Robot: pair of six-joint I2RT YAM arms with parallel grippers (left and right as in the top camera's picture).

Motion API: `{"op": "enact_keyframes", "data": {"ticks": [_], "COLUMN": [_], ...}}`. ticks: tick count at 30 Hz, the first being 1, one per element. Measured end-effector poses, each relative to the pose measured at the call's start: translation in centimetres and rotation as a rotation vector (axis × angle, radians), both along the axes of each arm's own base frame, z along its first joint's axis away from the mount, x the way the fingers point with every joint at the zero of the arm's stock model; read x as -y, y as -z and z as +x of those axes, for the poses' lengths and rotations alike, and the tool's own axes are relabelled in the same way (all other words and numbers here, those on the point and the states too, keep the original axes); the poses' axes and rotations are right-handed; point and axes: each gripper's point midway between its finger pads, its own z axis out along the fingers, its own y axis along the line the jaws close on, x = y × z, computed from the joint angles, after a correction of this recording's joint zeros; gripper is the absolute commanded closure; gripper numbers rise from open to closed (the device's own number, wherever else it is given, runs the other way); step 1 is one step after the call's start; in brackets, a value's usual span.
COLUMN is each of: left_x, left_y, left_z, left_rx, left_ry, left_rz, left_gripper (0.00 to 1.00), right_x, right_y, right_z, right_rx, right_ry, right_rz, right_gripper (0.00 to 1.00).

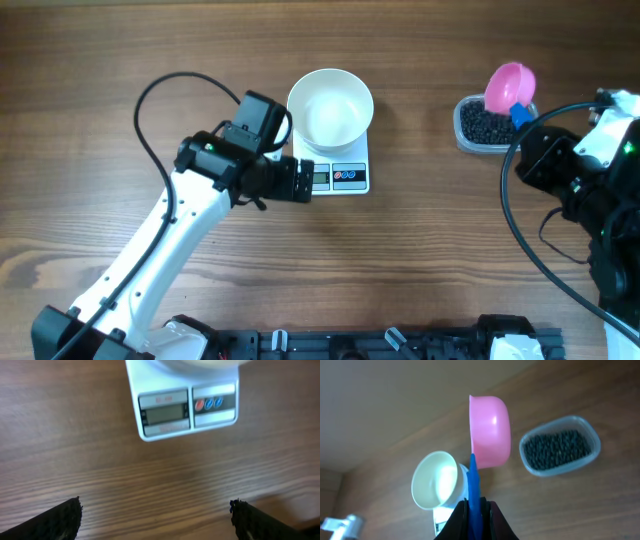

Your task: Scoop item into bowl and weigh 150g on scale

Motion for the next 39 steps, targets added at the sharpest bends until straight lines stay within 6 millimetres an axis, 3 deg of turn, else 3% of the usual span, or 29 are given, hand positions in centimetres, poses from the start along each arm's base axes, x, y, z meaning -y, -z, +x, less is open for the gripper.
{"op": "enact_keyframes", "data": {"ticks": [3,6,12,14,20,31,39], "left_x": [-0.4,-0.9,-1.6,-2.0,-1.1,2.9,2.4], "left_y": [1.5,1.5,-3.4,-3.6,-0.8,1.2,2.8], "left_z": [-1.3,-2.4,-3.2,-3.4,-1.8,0.6,1.7], "left_rx": [-0.052,-0.071,0.115,0.151,0.153,0.273,0.268], "left_ry": [0.011,0.013,-0.015,-0.041,-0.053,0.151,0.023], "left_rz": [0.013,0.021,-0.057,-0.063,-0.053,0.054,0.117], "left_gripper": [0.00,0.00,0.00,0.00,0.00,0.00,0.00], "right_x": [0.4,1.1,2.5,2.8,3.0,3.1,3.1], "right_y": [0.0,0.4,1.1,1.5,3.4,4.4,4.6], "right_z": [0.2,0.6,3.1,4.1,4.9,4.2,3.9], "right_rx": [0.003,-0.011,-0.021,-0.028,-0.098,-0.148,-0.163], "right_ry": [0.020,0.049,0.099,0.093,0.072,0.068,0.067], "right_rz": [-0.014,-0.033,-0.096,-0.129,-0.170,-0.179,-0.179], "right_gripper": [0.96,0.96,0.96,0.96,0.96,0.96,0.96]}}
